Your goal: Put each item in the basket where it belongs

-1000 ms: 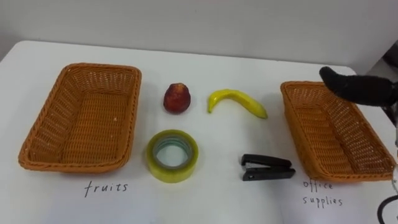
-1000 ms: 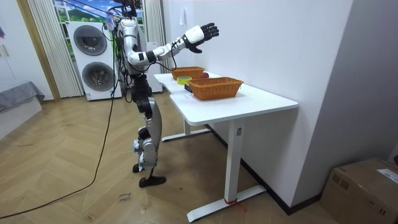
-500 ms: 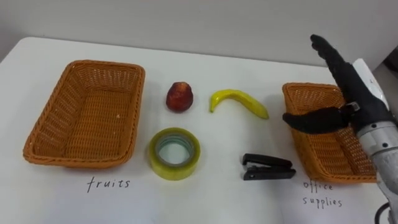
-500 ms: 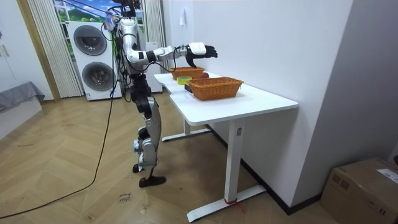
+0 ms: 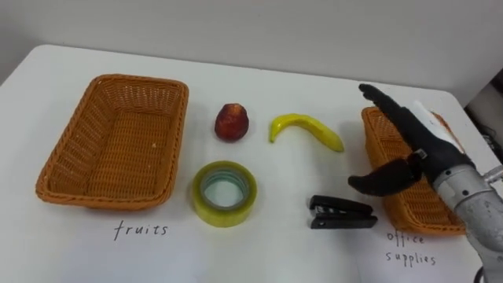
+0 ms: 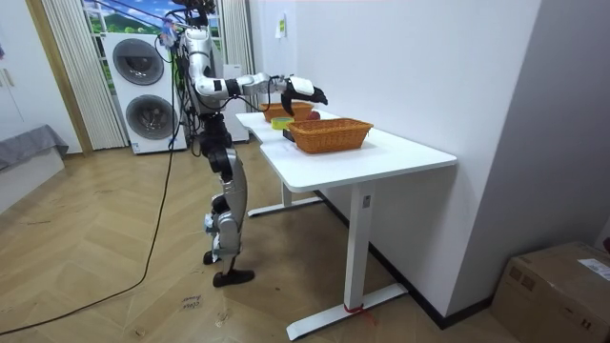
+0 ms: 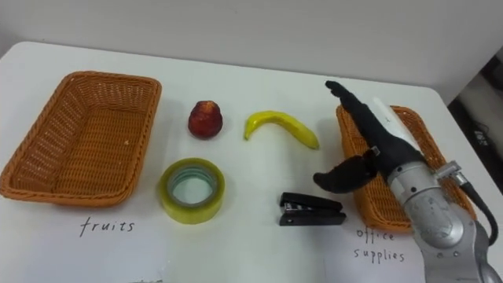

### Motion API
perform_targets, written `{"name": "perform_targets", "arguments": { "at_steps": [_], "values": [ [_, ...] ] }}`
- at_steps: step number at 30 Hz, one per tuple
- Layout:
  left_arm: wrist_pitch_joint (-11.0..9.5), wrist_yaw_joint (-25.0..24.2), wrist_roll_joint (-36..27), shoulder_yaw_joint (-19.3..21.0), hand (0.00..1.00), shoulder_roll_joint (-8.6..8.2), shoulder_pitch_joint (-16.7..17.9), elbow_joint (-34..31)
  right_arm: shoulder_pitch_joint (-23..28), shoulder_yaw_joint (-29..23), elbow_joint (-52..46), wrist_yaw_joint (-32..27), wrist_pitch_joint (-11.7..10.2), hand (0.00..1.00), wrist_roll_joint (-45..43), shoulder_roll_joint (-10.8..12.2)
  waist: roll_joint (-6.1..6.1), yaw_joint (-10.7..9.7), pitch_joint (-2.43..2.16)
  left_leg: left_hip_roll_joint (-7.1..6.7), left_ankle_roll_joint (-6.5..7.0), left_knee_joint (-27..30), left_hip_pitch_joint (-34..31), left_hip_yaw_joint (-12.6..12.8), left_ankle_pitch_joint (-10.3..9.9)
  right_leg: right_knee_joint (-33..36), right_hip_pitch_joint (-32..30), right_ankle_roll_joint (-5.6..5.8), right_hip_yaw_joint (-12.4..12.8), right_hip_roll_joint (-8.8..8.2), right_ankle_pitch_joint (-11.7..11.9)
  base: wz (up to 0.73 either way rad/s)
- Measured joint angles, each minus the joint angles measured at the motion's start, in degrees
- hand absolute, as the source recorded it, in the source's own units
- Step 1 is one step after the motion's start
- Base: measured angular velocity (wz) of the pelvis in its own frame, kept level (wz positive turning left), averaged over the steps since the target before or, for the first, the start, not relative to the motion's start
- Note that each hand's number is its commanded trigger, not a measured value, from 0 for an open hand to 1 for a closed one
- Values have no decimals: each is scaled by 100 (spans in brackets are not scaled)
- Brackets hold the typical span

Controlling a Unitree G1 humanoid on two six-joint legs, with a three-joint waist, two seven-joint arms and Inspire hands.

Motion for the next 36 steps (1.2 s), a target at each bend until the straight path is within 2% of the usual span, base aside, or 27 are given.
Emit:
{"name": "perform_targets", "arguments": {
  "at_steps": [10, 14, 17, 29, 33, 36],
  "values": [
    [39, 10, 2, -16, 0, 1, -7, -1, 0, 18, -1, 264, 37, 0, -39, 4, 19, 20, 2, 0, 0, 5, 1, 0, 0, 0, 1, 0, 0, 0, 1, 0],
    [40, 10, -45, -84, 0, 1, -38, -3, 0, 145, -1, 337, 54, 0, -210, 4, 33, 109, 2, 4, 0, 5, -2, 0, 0, 0, 1, -3, 0, -1, 3, 0],
    [40, -23, -43, -175, 0, -1, -54, -7, 0, 227, -89, 524, 147, 0, -423, 5, 41, 144, 3, 6, 0, 8, -5, 1, 0, 1, 1, -5, -1, 0, 5, 0],
    [42, -169, -50, -187, 0, 4, -117, -7, -14, 252, -147, 894, 163, 0, -444, 5, 46, 171, 10, 7, 0, 8, -5, -7, 0, 0, 3, -5, -4, 0, 6, 0],
    [45, -155, -52, -294, 0, 29, -110, -53, -15, 453, -147, 942, 172, 0, -568, 7, 40, 173, 17, 5, 0, 4, -10, -23, 0, -5, 2, -5, -7, 3, 6, 0],
    [49, -155, -57, -295, 0, 30, -72, -231, -15, 646, -147, 1082, 260, 0, -761, 7, 32, 189, 24, 2, 1, -5, -15, -32, 0, -12, 1, -5, -13, 2, 6, 0]
  ]
}}
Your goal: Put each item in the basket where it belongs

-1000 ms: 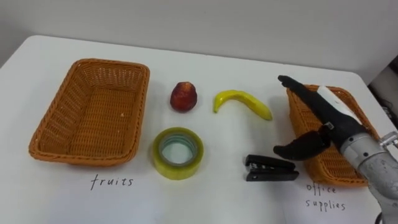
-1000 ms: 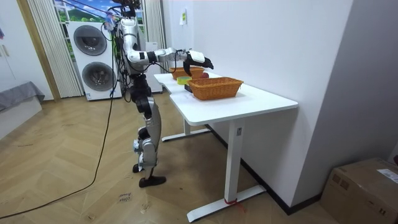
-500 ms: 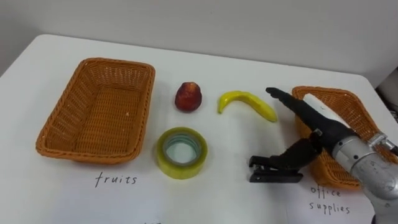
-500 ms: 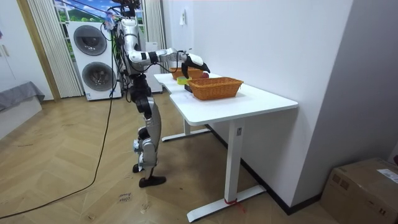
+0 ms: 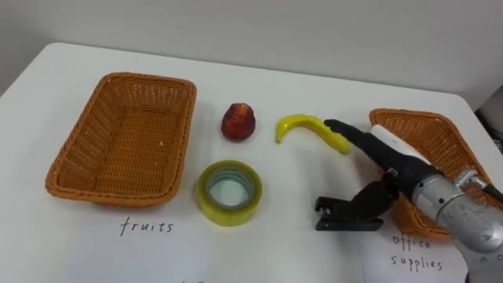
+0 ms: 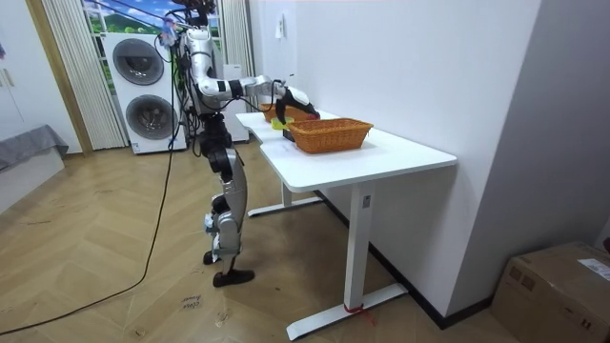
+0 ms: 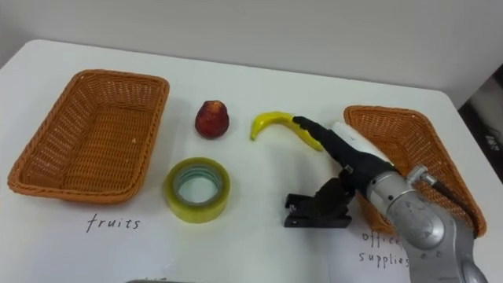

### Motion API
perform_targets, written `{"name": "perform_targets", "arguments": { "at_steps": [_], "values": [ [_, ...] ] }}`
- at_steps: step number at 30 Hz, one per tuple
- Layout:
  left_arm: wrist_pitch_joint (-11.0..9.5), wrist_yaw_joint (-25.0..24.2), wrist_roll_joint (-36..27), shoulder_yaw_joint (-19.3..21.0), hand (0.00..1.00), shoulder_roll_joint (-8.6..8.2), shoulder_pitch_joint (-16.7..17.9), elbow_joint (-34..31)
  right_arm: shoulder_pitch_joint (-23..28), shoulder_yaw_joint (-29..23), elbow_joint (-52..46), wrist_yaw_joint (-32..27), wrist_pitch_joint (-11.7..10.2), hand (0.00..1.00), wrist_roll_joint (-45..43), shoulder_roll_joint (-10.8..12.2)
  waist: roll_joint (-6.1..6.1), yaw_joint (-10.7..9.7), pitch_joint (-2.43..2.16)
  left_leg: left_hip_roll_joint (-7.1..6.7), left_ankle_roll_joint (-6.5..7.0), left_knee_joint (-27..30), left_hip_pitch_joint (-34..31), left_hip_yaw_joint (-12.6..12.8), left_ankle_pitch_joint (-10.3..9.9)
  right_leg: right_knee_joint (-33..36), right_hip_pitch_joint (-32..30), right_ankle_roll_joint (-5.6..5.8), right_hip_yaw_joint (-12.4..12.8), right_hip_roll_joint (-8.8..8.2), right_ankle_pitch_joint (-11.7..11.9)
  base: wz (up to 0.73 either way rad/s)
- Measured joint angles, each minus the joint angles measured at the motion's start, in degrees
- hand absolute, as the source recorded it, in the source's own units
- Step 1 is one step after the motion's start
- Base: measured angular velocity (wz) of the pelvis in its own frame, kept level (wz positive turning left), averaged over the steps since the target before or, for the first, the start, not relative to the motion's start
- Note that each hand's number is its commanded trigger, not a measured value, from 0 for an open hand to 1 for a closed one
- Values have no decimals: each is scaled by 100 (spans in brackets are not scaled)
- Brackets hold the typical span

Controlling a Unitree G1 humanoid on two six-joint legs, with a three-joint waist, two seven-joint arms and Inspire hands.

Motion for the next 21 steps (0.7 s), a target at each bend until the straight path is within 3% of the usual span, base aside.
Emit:
{"name": "perform_targets", "arguments": {
  "at_steps": [21],
  "values": [
    [10, -133, -217, -2, 0, 67, -51, -167, 0, 251, 431, 464, 151, 0, -116, 1, -131, 211, 39, -5, 3, -52, 3, -31, 1, -84, 5, 9, -12, -4, 6, 0]
  ]
}}
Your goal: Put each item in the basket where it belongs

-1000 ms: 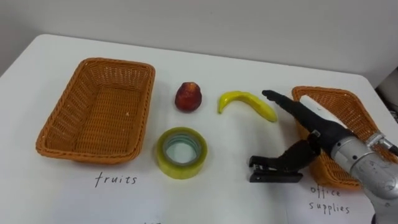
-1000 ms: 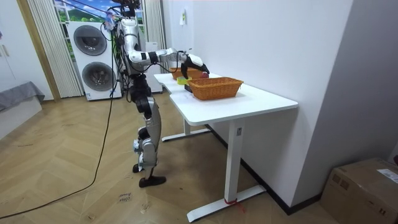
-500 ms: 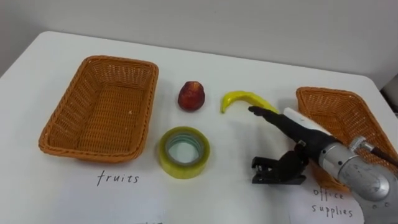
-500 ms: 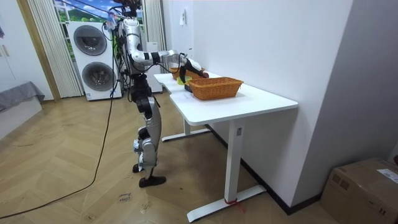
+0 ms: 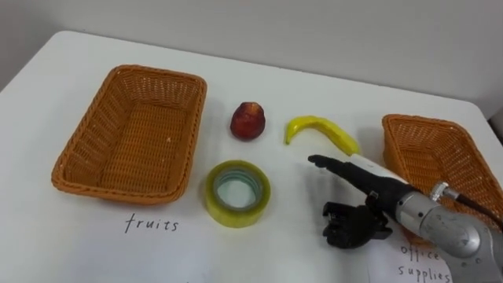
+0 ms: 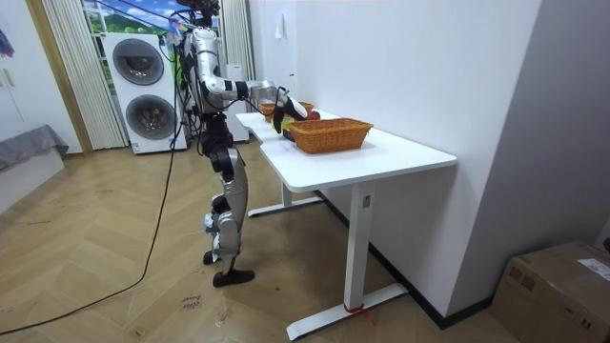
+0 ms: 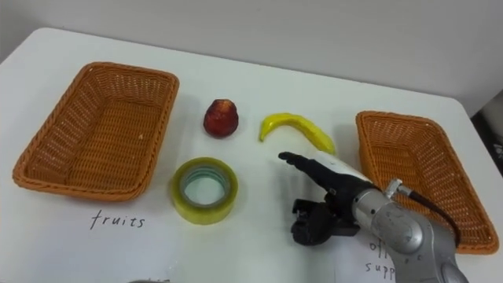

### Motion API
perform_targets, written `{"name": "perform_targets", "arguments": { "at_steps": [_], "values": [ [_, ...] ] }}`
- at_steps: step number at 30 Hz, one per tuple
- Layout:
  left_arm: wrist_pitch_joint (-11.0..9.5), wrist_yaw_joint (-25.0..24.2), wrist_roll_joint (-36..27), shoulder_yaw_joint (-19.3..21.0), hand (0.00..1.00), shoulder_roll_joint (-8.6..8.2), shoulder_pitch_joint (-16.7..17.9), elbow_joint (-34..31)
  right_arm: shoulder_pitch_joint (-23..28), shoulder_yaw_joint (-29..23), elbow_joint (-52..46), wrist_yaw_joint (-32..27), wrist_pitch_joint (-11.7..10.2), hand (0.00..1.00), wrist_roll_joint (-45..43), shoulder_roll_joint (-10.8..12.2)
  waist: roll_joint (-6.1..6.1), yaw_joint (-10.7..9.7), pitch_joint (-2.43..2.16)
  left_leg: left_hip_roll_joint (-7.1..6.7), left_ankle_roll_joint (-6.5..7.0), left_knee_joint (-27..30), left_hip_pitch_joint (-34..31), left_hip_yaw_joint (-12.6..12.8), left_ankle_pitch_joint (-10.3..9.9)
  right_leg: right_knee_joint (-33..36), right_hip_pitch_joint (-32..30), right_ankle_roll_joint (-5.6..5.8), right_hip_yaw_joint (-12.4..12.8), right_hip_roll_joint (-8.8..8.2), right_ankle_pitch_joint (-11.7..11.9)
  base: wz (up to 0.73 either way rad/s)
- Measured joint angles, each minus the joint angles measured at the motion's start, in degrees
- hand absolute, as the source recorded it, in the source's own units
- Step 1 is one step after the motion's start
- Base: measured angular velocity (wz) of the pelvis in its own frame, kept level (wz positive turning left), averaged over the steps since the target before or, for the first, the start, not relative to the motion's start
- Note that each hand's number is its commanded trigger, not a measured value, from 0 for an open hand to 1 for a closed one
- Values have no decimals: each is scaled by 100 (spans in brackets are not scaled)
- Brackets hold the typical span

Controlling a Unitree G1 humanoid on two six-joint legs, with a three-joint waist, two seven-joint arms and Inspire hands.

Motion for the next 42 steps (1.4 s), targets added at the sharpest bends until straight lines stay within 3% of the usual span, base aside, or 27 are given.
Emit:
{"name": "perform_targets", "arguments": {
  "at_steps": [19, 28, 33, 42],
  "values": [
    [318, -97, 44, 2, 0, 150, -50, -5, -15, -3, 444, 22, 106, 0, -79, 0, -6, 7, -7, -11, 1, 98, -31, -105, 0, 3, 75, 1, -119, -15, 4, 3],
    [373, -99, 30, 0, 0, 143, -53, 0, -13, -3, 431, 27, 138, 0, -195, -1, 14, 3, -42, -11, 3, 92, -24, -107, 1, 5, 76, 0, -127, -16, 6, 0],
    [415, -99, 9, 13, 0, 124, -51, 31, -14, -4, 395, 37, 232, 0, -413, -1, 62, -21, -80, -11, 4, 89, -12, -104, 2, 6, 86, 0, -130, -17, 6, 0],
    [529, -110, 8, 25, 0, 92, -46, 35, -48, -40, 368, 129, 456, 0, -952, -5, 66, -21, -78, -10, 4, 85, 8, -82, 2, 7, 93, -2, -116, -14, 9, 0]
  ]
}}
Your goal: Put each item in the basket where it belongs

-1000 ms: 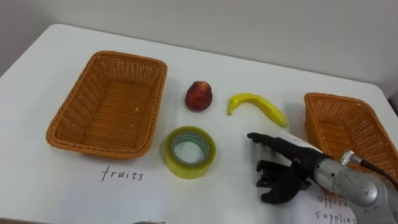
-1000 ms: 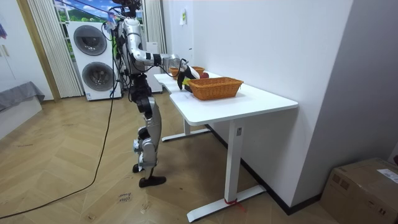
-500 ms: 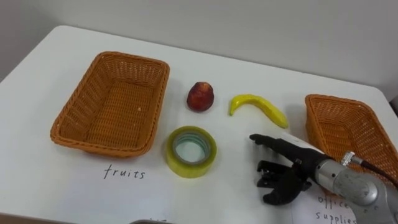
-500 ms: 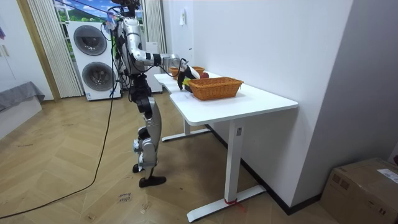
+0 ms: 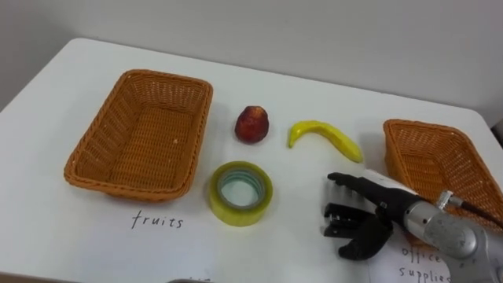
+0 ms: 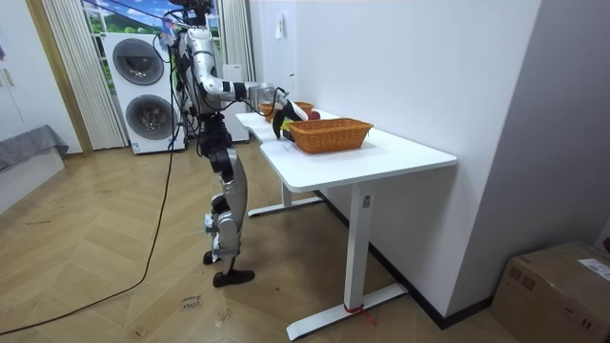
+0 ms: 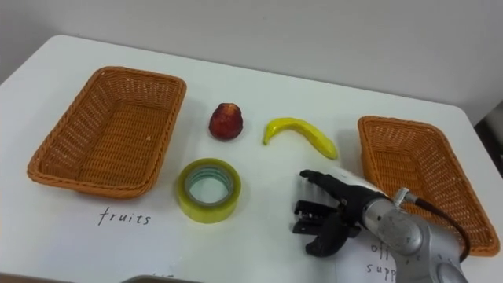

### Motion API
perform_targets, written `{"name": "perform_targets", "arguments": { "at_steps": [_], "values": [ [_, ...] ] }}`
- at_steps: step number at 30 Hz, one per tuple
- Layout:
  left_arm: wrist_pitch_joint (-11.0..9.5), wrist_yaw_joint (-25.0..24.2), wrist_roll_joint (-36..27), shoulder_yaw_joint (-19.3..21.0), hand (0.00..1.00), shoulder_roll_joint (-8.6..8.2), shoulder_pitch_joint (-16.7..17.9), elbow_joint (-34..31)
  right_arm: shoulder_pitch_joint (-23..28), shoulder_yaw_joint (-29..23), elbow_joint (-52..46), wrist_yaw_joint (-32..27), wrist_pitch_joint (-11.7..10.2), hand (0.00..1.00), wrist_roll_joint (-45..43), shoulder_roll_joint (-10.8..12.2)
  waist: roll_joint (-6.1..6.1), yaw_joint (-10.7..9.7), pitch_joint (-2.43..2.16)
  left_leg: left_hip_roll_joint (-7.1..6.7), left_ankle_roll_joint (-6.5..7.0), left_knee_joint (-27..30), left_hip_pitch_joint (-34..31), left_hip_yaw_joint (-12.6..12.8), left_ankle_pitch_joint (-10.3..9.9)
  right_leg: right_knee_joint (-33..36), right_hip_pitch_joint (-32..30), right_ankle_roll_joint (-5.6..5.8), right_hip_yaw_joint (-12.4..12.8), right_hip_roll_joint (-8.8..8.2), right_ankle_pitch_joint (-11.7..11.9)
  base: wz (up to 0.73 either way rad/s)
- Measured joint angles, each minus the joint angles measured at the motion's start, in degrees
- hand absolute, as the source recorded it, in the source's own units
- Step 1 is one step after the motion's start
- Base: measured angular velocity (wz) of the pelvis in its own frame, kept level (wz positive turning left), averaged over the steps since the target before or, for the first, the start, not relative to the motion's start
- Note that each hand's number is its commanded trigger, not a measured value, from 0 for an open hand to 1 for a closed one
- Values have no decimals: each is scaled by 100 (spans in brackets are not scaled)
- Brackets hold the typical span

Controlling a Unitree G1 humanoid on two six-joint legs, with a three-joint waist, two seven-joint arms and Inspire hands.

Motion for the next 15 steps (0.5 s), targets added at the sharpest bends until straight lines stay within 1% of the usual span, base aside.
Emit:
{"name": "perform_targets", "arguments": {
  "at_steps": [3, 13, 15],
  "values": [
    [3, -16, 0, 0, 0, -2, 4, 0, -7, 0, -39, 28, 20, 0, -178, 1, 3, 1, 3, 0, 0, -6, 0, 3, 0, 0, -3, 0, 4, 1, 0, 0],
    [4, -93, 1, -1, 0, -3, 0, 0, -28, -4, -88, 116, 127, 0, -214, 1, -5, 0, 12, 0, 0, -27, -2, 6, 0, -4, -14, 0, 8, 4, 0, 0],
    [5, -94, 1, -1, 0, -3, 0, -1, -28, -3, -129, 141, 165, 0, -284, 1, -5, 0, 21, 0, 0, -28, -5, 7, 0, -4, -18, 0, 9, 4, 0, 0]
  ]
}}
